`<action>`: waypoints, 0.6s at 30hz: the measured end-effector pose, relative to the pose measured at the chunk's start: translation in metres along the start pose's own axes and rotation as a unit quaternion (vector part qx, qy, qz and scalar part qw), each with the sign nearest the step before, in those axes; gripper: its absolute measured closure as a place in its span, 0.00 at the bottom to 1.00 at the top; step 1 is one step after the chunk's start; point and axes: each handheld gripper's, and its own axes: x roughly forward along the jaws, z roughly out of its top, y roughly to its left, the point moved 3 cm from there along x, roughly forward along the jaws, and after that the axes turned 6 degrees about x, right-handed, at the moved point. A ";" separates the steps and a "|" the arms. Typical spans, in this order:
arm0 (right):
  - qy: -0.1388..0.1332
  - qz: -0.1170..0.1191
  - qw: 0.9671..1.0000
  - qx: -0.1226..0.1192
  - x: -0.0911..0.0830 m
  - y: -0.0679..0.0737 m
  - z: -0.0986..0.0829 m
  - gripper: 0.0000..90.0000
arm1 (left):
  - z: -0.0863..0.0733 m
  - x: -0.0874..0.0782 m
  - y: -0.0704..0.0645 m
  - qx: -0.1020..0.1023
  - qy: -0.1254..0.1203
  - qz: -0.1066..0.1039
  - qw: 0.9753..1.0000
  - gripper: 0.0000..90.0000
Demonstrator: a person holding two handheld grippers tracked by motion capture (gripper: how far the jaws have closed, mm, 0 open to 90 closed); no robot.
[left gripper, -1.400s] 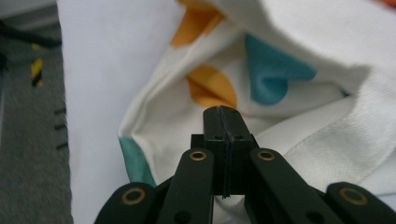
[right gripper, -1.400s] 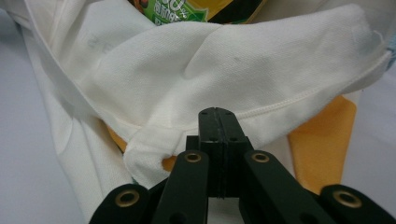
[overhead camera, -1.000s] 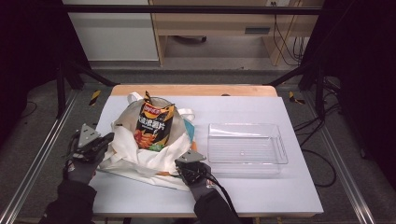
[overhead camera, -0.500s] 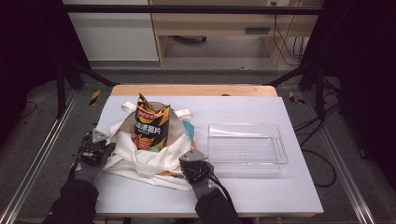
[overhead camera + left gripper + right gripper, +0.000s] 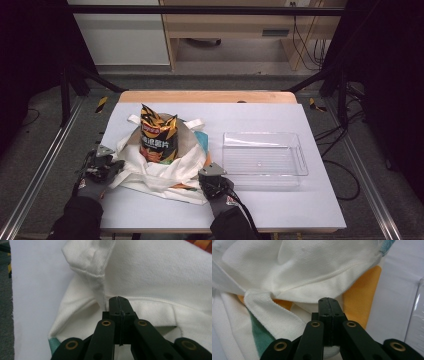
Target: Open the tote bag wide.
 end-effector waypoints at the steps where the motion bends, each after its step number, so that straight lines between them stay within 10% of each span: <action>1: 0.001 -0.001 1.000 0.004 0.000 0.000 -0.001 1.00 | -0.002 -0.001 0.000 -0.001 -0.002 -0.002 1.000 0.99; 18: -0.008 -0.004 1.000 -0.012 -0.001 0.001 -0.001 1.00 | -0.002 -0.001 -0.003 0.003 -0.019 0.007 1.000 0.98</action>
